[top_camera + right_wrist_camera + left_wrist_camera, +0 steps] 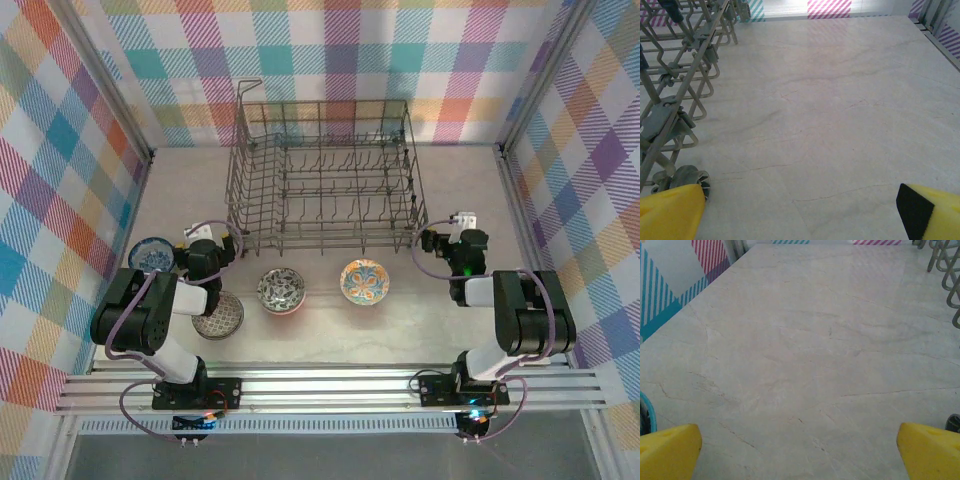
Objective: Load the bowls into the dish rack
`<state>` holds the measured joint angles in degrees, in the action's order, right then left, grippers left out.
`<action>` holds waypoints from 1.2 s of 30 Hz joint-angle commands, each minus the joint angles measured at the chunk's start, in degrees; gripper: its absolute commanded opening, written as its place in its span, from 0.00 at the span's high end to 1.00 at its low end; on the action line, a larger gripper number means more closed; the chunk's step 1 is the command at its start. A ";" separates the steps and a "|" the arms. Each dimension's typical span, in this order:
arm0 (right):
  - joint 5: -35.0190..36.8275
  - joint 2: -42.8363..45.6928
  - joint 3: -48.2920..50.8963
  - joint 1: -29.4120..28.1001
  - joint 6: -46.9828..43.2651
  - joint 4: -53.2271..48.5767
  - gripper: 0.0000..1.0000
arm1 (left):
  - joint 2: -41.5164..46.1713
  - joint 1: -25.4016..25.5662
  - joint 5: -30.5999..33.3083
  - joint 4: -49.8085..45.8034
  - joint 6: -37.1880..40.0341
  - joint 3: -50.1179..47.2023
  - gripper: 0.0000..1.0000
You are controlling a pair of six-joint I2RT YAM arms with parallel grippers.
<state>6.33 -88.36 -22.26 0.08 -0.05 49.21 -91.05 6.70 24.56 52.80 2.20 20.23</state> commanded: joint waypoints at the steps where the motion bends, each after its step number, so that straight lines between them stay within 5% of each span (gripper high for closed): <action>1: -6.56 -0.24 -0.50 -1.20 0.04 1.15 0.01 | 0.12 1.76 -3.66 2.49 -0.17 0.78 0.00; 25: -4.27 2.31 2.37 -0.43 1.75 4.70 0.01 | 3.80 0.09 -6.62 3.08 -1.32 -1.26 0.00; 31: -2.11 13.19 4.60 -0.43 2.49 -0.48 0.01 | 14.76 -0.16 0.04 -1.28 -4.15 -4.10 0.00; 36: 0.33 28.45 0.57 -0.43 4.50 -21.22 0.01 | 31.21 -0.51 5.87 -20.93 -5.68 0.21 0.00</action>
<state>5.93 -67.13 -18.15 -0.01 2.22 40.51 -66.65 6.28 25.89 43.79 -1.43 17.17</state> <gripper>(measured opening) 0.990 0.997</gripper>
